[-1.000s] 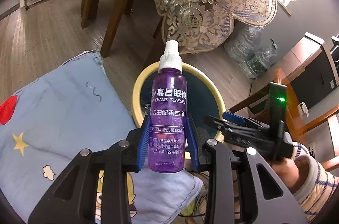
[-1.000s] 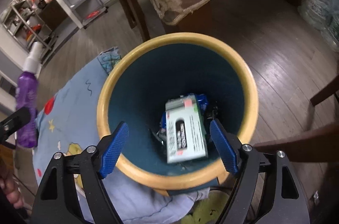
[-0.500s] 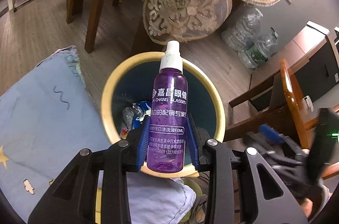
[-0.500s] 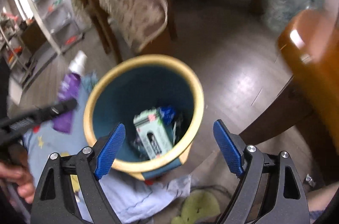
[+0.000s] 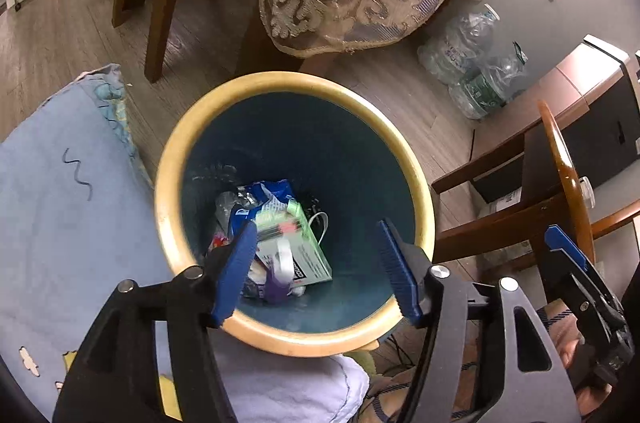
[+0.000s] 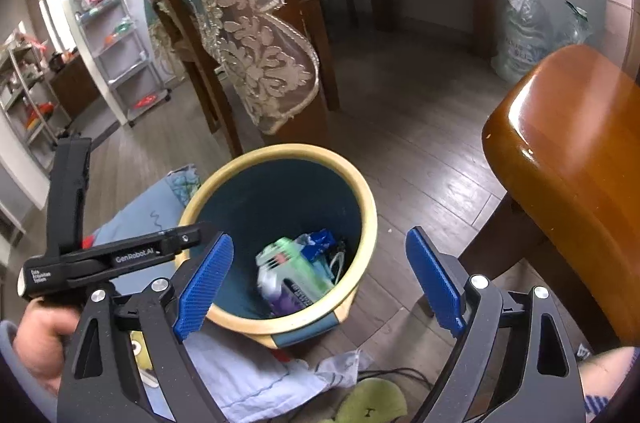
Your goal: Collect trash
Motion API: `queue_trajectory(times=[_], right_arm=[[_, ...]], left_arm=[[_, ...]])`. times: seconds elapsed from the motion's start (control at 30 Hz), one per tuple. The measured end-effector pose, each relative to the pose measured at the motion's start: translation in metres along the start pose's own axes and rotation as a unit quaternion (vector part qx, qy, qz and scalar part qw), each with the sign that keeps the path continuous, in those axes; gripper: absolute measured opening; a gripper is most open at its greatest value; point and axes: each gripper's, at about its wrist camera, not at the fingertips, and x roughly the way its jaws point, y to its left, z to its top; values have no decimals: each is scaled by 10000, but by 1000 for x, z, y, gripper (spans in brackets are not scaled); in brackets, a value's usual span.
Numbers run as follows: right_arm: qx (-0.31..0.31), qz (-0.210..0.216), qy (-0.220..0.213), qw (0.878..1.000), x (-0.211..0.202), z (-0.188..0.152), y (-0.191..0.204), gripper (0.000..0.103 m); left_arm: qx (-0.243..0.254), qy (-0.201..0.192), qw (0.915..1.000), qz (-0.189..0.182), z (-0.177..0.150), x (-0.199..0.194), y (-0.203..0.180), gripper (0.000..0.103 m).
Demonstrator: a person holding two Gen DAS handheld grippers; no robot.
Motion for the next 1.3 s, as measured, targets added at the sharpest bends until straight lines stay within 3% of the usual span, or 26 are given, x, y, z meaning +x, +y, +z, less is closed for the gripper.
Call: queue_trajectory(times=[0.07,0.2,0.33,0.53,0.8,1.1,1.3], right_arm=[[-60,46,4,10000,0,-2,3,88],[-337,129,-84,9993,-6,-4,11,90],[-563,249,-166,9980,-14,-7,16,91],[-752,395,-281,9960,-28,-11,18,92],[-963,567,-399,9929,-48,-22,21,93],[-1013,637,-552,9913,-71,-39,15,94],[-1124,650,-670,9893,-80,-46,18,94]], left_arm=[[-19,-80,10000,53,-2,-9,2,67],[93,-316,9988,375,-7,-33,-1,84],[274,-556,9957,683,-16,-64,-5,92],[198,-1042,9886,1072,-43,-118,-9,97],[314,-1638,9754,1438,-82,-167,-40,97],[423,-2105,9615,1712,-118,-196,-57,97],[647,-2216,9580,1701,-133,-196,-64,97]])
